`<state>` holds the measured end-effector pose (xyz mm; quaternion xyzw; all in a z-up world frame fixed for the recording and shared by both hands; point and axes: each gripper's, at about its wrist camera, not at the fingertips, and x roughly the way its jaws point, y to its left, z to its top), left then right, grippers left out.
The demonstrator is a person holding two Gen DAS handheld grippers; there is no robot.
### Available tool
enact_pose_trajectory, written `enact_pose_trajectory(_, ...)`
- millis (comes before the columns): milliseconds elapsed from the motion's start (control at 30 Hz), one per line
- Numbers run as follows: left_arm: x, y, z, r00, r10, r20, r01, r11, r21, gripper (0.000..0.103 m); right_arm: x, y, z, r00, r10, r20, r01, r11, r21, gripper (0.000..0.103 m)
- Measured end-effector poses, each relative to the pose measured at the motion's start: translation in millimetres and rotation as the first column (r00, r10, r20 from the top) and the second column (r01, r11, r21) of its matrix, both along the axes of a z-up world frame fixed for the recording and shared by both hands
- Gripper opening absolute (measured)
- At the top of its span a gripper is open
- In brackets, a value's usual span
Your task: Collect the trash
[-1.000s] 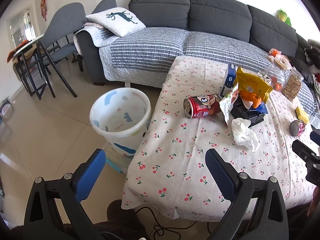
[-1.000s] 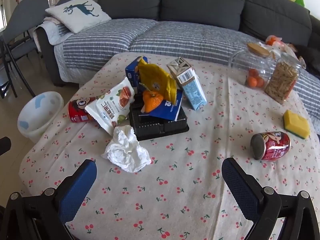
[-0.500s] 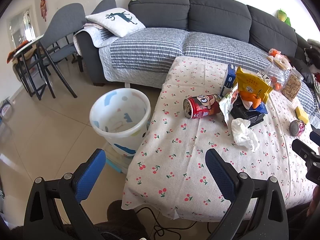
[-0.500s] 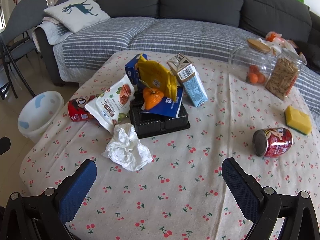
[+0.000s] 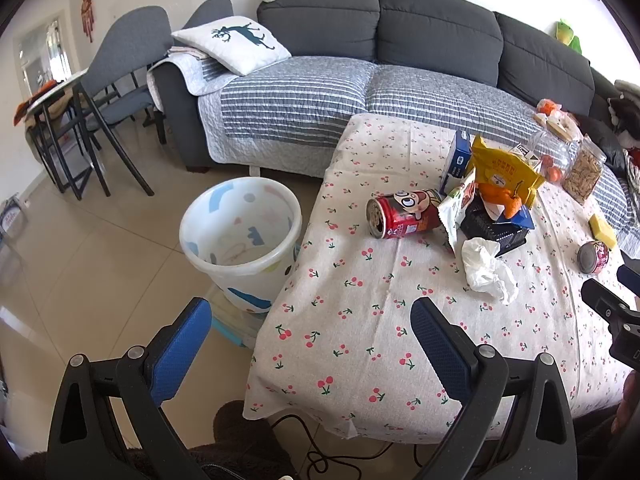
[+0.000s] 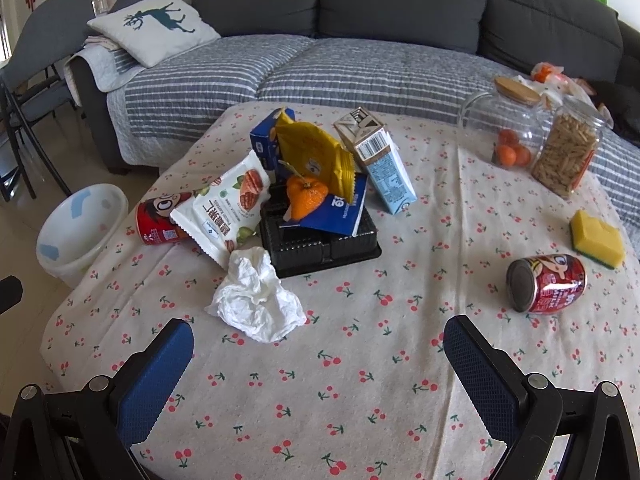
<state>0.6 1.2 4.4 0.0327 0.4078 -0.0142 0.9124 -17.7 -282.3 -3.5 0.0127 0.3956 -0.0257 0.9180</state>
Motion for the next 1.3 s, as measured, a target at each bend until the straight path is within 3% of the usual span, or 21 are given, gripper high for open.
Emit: enact_pose_trajectory(1300,2.2,-1.9,-5.2,1.0,-0.012,-0.022,0.012,1.0,-0.004,0.101,0.2,-1.5,1.0,1.0,-0.008,0.001,0.008,1.0,0.004,0.103)
